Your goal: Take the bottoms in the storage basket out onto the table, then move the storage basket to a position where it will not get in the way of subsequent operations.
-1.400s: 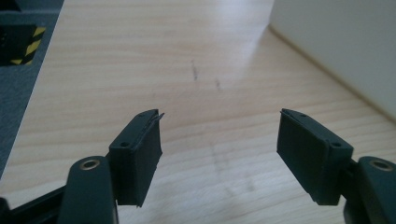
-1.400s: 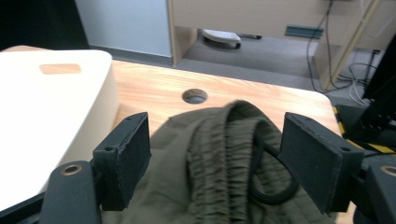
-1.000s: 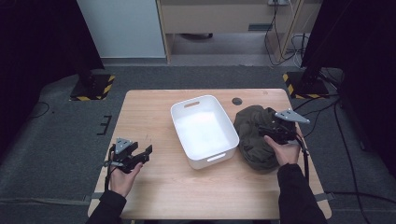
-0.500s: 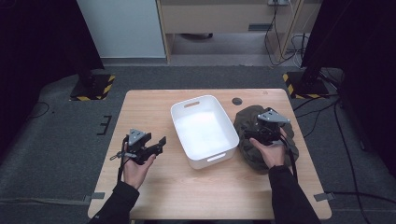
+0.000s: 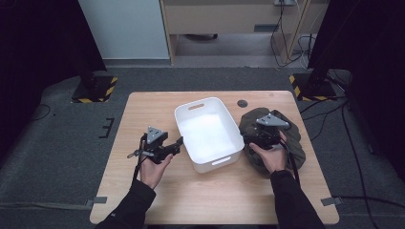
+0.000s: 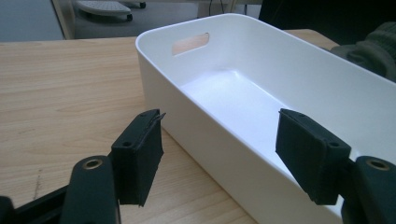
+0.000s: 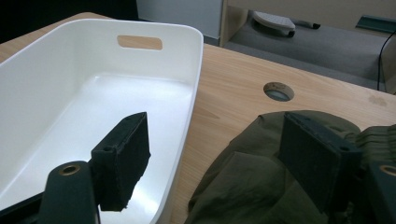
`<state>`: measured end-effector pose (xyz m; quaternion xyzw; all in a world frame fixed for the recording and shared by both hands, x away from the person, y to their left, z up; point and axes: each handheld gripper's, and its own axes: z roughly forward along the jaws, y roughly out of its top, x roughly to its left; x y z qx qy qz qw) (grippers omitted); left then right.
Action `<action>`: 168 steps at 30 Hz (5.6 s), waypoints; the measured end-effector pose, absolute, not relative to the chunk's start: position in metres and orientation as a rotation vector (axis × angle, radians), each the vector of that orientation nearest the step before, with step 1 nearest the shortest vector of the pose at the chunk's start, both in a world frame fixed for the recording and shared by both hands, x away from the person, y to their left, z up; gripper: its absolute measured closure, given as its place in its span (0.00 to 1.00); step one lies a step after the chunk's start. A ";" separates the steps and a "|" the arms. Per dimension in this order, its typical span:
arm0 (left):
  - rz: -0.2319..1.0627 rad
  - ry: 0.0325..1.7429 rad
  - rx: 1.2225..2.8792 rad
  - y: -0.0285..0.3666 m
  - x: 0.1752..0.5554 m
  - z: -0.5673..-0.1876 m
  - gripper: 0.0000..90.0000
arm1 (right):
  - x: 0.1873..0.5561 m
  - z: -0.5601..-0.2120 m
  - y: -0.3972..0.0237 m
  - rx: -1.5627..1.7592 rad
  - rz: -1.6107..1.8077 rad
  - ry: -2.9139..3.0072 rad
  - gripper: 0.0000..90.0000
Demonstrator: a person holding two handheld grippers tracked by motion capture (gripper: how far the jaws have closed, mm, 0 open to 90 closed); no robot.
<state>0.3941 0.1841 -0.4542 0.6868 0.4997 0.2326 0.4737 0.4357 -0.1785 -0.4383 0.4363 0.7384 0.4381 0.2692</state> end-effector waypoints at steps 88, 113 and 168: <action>0.571 1.442 1.829 0.253 0.405 -0.462 0.74 | 0.431 -0.477 -0.055 1.010 1.174 2.318 0.68; 0.615 1.538 1.801 0.285 0.408 -0.460 0.85 | 0.431 -0.455 -0.050 1.001 1.301 2.239 0.51; 0.630 1.726 1.607 0.351 0.411 -0.460 0.96 | 0.407 -0.462 -0.208 1.116 1.121 2.092 0.37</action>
